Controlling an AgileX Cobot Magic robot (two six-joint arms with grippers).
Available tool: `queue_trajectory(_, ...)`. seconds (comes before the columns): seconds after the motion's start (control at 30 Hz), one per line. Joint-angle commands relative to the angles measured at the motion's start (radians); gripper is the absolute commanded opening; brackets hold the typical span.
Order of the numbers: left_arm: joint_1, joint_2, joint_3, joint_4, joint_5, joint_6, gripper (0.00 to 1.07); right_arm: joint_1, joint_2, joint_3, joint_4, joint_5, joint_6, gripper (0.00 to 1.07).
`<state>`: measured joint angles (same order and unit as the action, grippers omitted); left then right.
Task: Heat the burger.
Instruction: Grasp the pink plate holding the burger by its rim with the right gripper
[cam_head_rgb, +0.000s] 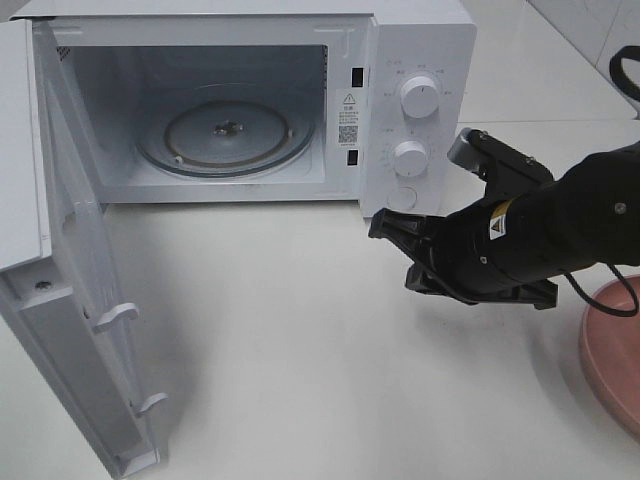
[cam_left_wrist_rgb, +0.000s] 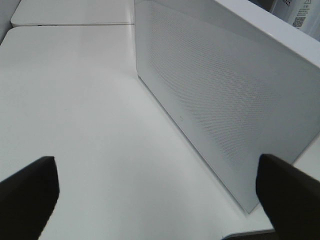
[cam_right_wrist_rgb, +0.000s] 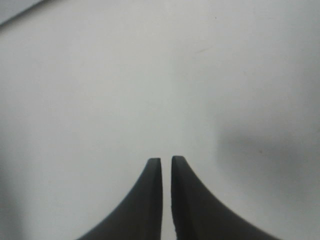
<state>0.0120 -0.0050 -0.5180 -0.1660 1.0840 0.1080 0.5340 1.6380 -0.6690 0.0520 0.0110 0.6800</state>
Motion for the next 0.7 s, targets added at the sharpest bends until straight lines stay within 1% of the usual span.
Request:
queue_trajectory(0.03, -0.004, -0.017, 0.003, -0.005, -0.015, -0.003, 1.0, -0.005, -0.033, -0.003, -0.013, 0.094, -0.109, 0.09)
queue_trajectory(0.1, -0.004, -0.017, 0.003, -0.005, -0.015, -0.003, 1.0, -0.005, -0.039, -0.003, -0.013, 0.129, -0.137, 0.1)
queue_trajectory(0.17, -0.004, -0.017, 0.003, -0.005, -0.015, -0.003, 1.0, -0.005, -0.067, -0.003, -0.013, 0.258, -0.245, 0.13)
queue_trajectory(0.23, -0.004, -0.017, 0.003, -0.005, -0.015, -0.003, 1.0, -0.005, -0.074, -0.003, -0.014, 0.281, -0.263, 0.15)
queue_trajectory(0.27, -0.004, -0.017, 0.003, -0.005, -0.015, -0.003, 1.0, -0.005, -0.086, -0.003, -0.02, 0.331, -0.296, 0.19)
queue_trajectory(0.3, -0.004, -0.017, 0.003, -0.005, -0.015, -0.003, 1.0, -0.005, -0.086, -0.003, -0.02, 0.331, -0.296, 0.19)
queue_trajectory(0.33, -0.004, -0.017, 0.003, -0.005, -0.015, -0.003, 1.0, -0.005, -0.091, -0.003, -0.025, 0.351, -0.303, 0.21)
queue_trajectory(0.37, -0.004, -0.017, 0.003, -0.005, -0.015, -0.003, 1.0, -0.005, -0.103, -0.003, -0.041, 0.392, -0.335, 0.28)
queue_trajectory(0.4, -0.004, -0.017, 0.003, -0.005, -0.015, -0.003, 1.0, -0.005, -0.103, -0.003, -0.041, 0.392, -0.335, 0.28)
queue_trajectory(0.43, -0.004, -0.017, 0.003, -0.005, -0.015, -0.003, 1.0, -0.005, -0.109, -0.003, -0.052, 0.414, -0.346, 0.33)
queue_trajectory(0.47, -0.004, -0.017, 0.003, -0.005, -0.015, -0.003, 1.0, -0.005, -0.121, -0.003, -0.071, 0.44, -0.375, 0.43)
queue_trajectory(0.5, -0.004, -0.017, 0.003, -0.005, -0.015, -0.003, 1.0, -0.005, -0.121, -0.003, -0.071, 0.44, -0.375, 0.43)
queue_trajectory(0.53, -0.004, -0.017, 0.003, -0.005, -0.015, -0.003, 1.0, -0.005, -0.125, -0.003, -0.081, 0.456, -0.386, 0.48)
queue_trajectory(0.57, -0.004, -0.017, 0.003, -0.005, -0.015, -0.003, 1.0, -0.005, -0.136, -0.003, -0.101, 0.481, -0.401, 0.59)
queue_trajectory(0.6, -0.004, -0.017, 0.003, -0.005, -0.015, -0.003, 1.0, -0.005, -0.136, -0.003, -0.101, 0.481, -0.401, 0.59)
queue_trajectory(0.63, -0.004, -0.017, 0.003, -0.005, -0.015, -0.003, 1.0, -0.005, -0.148, -0.003, -0.123, 0.507, -0.407, 0.66)
queue_trajectory(0.67, -0.004, -0.017, 0.003, -0.005, -0.015, -0.003, 1.0, -0.005, -0.148, -0.003, -0.123, 0.507, -0.407, 0.66)
queue_trajectory(0.7, -0.004, -0.017, 0.003, -0.005, -0.015, -0.003, 1.0, -0.005, -0.155, -0.003, -0.126, 0.523, -0.407, 0.77)
